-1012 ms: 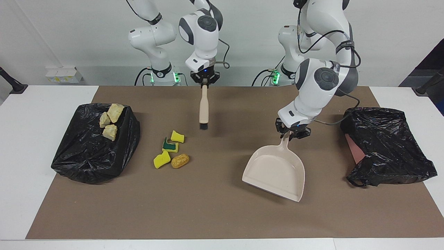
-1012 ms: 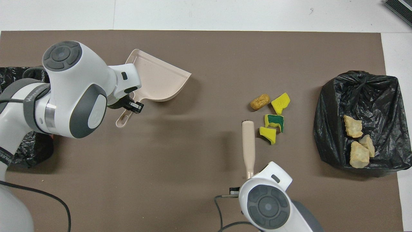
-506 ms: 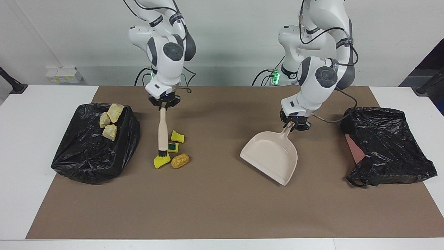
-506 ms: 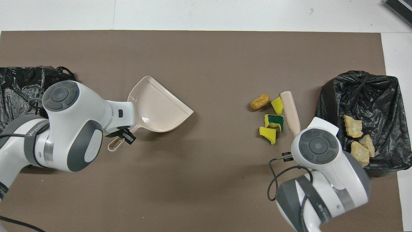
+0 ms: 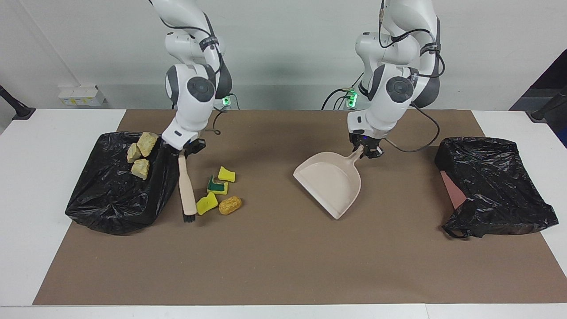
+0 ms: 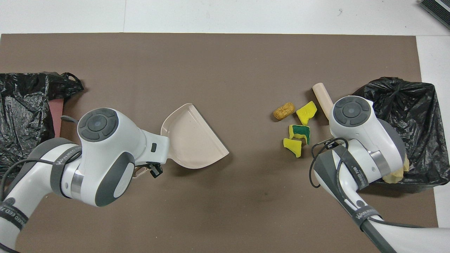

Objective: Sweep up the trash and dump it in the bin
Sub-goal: 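Place the dustpan near the sponges while the right gripper positions the brush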

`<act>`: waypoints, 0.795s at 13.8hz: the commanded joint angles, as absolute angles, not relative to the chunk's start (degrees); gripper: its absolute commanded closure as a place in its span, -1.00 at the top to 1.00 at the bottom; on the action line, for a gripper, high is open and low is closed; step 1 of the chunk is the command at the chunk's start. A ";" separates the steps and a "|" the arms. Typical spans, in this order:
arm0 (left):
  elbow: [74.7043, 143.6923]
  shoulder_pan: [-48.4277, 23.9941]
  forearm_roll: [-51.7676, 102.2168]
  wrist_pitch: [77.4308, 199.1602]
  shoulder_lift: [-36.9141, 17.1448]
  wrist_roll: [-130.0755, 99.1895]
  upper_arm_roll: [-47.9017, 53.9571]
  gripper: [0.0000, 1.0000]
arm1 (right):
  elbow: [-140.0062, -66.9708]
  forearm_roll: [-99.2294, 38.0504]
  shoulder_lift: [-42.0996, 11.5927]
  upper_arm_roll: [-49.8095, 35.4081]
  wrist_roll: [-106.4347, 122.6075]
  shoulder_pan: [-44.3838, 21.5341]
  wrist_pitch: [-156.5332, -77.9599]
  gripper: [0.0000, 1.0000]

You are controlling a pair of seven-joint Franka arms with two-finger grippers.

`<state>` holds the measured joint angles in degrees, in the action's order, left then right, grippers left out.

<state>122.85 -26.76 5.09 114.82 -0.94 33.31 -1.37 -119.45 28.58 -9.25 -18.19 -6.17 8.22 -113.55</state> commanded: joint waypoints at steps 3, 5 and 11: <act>123.75 -32.15 -2.51 112.59 0.17 33.66 -2.02 -1.00 | -119.44 20.15 -9.14 -19.60 -4.31 4.77 -110.05 -1.00; 123.75 -34.36 -6.94 111.36 0.70 33.75 -1.93 -1.00 | -119.71 14.53 -8.70 -19.69 -4.83 1.68 -109.16 -1.00; 124.19 -35.86 -6.86 114.07 -0.26 34.19 -1.58 -1.00 | -119.18 0.30 -8.88 -19.69 -4.31 -5.26 -108.99 -1.00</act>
<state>123.13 -34.08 -5.71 113.08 -0.62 33.49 -1.12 -119.30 5.41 -9.09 -19.50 -6.16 -3.76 -110.06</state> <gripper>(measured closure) 0.687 0.736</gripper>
